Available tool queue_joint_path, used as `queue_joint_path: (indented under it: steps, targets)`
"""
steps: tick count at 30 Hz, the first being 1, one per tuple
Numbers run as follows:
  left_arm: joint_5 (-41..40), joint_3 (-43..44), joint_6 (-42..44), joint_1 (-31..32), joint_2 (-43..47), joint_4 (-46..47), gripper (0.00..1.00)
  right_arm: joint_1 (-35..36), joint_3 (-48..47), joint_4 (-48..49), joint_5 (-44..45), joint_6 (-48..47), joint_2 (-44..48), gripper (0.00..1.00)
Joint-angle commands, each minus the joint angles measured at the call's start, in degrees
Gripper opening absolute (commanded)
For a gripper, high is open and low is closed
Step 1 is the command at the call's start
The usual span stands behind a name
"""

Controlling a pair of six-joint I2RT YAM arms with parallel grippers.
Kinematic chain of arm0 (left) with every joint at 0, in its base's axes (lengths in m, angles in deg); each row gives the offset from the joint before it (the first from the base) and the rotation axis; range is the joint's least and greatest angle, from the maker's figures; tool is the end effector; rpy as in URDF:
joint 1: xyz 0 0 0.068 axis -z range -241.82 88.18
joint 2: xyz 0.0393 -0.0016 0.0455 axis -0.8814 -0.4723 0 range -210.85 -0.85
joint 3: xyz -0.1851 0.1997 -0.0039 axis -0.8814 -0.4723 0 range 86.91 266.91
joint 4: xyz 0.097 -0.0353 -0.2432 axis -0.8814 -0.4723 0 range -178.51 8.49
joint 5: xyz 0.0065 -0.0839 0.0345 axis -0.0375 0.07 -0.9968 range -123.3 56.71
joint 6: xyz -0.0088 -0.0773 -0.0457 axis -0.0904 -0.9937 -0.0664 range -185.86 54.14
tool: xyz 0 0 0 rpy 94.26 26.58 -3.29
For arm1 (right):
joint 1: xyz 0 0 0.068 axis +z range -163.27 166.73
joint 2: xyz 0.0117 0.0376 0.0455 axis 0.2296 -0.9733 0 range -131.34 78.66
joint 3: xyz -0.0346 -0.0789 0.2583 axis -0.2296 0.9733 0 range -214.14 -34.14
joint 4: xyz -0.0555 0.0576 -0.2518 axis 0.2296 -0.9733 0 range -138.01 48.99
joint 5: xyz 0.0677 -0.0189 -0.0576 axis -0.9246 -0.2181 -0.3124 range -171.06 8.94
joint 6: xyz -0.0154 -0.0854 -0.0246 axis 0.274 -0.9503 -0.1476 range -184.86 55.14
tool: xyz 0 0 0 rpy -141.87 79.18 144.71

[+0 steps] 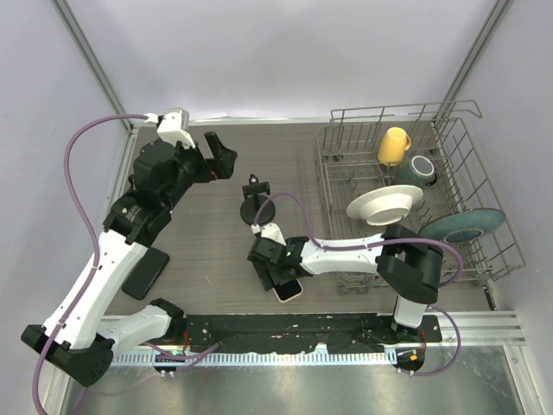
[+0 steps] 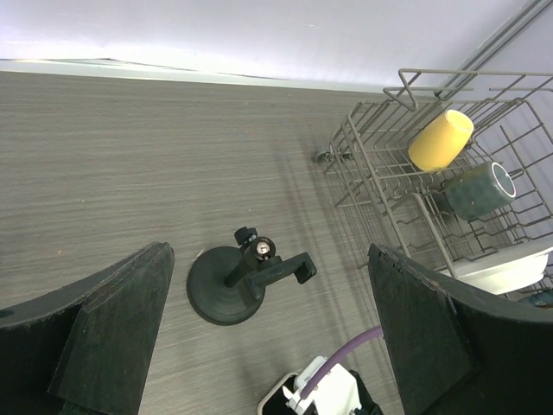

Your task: Place the phone on the phone stand

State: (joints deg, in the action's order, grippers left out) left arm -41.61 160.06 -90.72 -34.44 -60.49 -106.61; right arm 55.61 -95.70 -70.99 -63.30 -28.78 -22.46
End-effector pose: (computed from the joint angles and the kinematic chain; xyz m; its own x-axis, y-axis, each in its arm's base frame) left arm 0.2403 -0.1113 0.4263 -0.3004 -0.3129 -0.9010 0.2237 0.8952 -0.3855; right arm 0.1500 0.3202 0.1191 -0.7734 -0.4458 -0.4507 -0.4881 0.8724 -0.0253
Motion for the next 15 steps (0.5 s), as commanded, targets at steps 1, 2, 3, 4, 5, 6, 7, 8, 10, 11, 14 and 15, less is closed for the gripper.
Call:
queue_joint_path:
  steps: [1, 2, 3, 4, 5, 6, 7, 8, 10, 11, 14, 15]
  targets:
    - [0.7, 1.2, 0.5, 0.2, 0.2, 1.8, 1.00, 0.0, -1.6, -3.7, 2.5, 2.9, -3.1, 0.76]
    - [0.8, 1.3, 0.5, 0.1, 0.2, 1.8, 1.00, 0.0, -1.4, -3.6, 2.5, 2.8, -2.9, 0.69]
    - [0.9, 1.2, 0.4, 0.2, 0.3, 1.9, 1.00, 0.0, -1.0, -3.2, 2.6, 2.9, -2.6, 0.53]
    - [0.8, 1.2, 0.5, 0.2, 0.4, 1.9, 1.00, 0.0, -0.7, -2.8, 3.2, 2.9, -2.1, 0.47]
    - [0.8, 1.2, 0.6, 0.2, 0.5, 1.9, 1.00, 0.0, -0.1, -2.2, 3.8, 2.9, -1.5, 0.40]
    - [0.8, 1.1, 0.6, 0.3, 0.4, 2.0, 1.00, 0.0, 0.0, -2.2, 4.4, 2.5, -0.3, 0.27]
    - [0.9, 1.2, 0.5, 0.3, 0.3, 1.9, 1.00, 0.0, 0.2, -1.8, 4.9, 2.1, 0.5, 0.19]
    - [1.1, 1.3, 0.5, 0.3, 0.1, 1.8, 1.00, 0.1, 0.7, -1.1, 6.7, 1.8, 1.4, 0.11]
    - [2.5, 1.5, 0.5, 0.4, -0.2, 1.7, 1.00, 0.1, 1.4, 1.1, 8.9, 0.9, 4.3, 0.00]
    - [3.2, 1.7, 0.5, 0.4, -0.7, 1.8, 1.00, 0.1, 2.2, 2.2, 10.0, 0.3, 5.4, 0.00]
    - [5.8, 2.3, 0.6, 0.7, -2.1, 1.4, 1.00, 0.1, 4.3, 6.6, 13.6, -0.4, 10.5, 0.00]
    - [6.4, 2.4, 0.4, 0.7, -2.4, 1.4, 1.00, 0.1, 5.0, 8.0, 14.3, -0.5, 12.4, 0.00]
